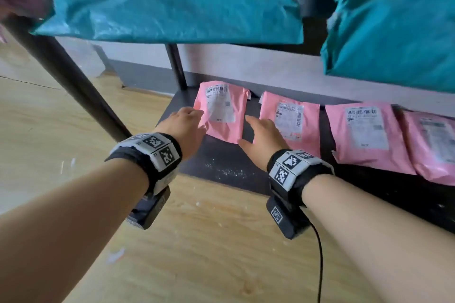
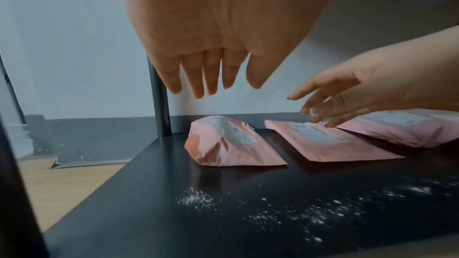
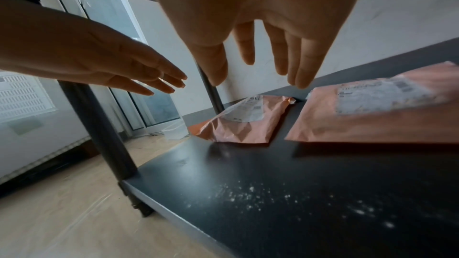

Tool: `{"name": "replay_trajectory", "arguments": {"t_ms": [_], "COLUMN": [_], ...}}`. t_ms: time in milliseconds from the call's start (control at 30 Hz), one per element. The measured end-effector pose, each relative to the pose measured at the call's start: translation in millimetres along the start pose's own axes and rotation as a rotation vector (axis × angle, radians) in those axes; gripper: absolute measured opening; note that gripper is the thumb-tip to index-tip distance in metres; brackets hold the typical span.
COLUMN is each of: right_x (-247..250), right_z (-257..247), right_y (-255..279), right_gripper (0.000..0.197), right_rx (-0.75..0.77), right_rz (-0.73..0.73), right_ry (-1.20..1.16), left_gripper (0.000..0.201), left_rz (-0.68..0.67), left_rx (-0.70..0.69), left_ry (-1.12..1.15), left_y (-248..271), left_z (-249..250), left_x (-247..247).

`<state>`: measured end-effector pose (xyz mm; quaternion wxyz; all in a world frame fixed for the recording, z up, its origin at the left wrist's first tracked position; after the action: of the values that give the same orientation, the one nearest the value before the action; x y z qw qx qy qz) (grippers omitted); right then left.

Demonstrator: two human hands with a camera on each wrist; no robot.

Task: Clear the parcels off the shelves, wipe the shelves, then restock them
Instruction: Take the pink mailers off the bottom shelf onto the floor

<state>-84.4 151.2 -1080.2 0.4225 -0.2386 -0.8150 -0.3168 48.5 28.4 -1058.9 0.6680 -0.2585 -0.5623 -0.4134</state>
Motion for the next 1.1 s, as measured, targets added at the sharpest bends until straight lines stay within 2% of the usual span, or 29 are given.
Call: {"name": "replay_trajectory", "arguments": {"t_ms": [167,267,367,467,667,767,900,1100], "right_x": [-39,-50,-63,-76,-81,-77,-75,-78], "right_z": [-8,-17,-27,-35,-36,-28,-19,-20], "right_y": [-36,-52,-58,-65,-56,-41,-13,31], "right_gripper": [0.047,0.045,0.042,0.041,0.038,0.028,0.027,0.028], "right_rx": [0.006,-0.068,-0.148,-0.149,-0.167,-0.098,-0.019,0.096], "right_rz": [-0.032,-0.012,-0.023,0.031,0.121,0.157,0.208,0.258], "right_ry": [0.035,0.207,0.261,0.223,-0.044,-0.131,-0.270,-0.421], "left_gripper": [0.045,0.045,0.032,0.031,0.029,0.026,0.005,0.029], "left_rz": [-0.049,-0.109,-0.042,0.028,0.037,0.095,0.098,0.173], "left_rx": [0.039,0.048,-0.004,-0.030,0.005,0.055,0.133,0.213], "left_ry": [0.017,0.058,0.156,0.208,0.214,0.249,0.293,0.325], "left_y": [-29,-37,-40,-36,-20,-2,25,80], "left_z": [-33,-48,-56,-58,-65,-63,-52,-31], "left_x": [-34,-50,-62,-66,-64,-62,-53,-42]}}
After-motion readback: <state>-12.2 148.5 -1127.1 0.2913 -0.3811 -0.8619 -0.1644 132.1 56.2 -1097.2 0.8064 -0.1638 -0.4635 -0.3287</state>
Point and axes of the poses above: each hand's wrist, its own y-axis away from the middle knuckle, its own x-axis out of the back of the hand, z = x × y, the point moved 1 cm from there along -y, towards the middle knuckle, and after that the axes turned 15 degrees about -x, right-handed, at the moved point
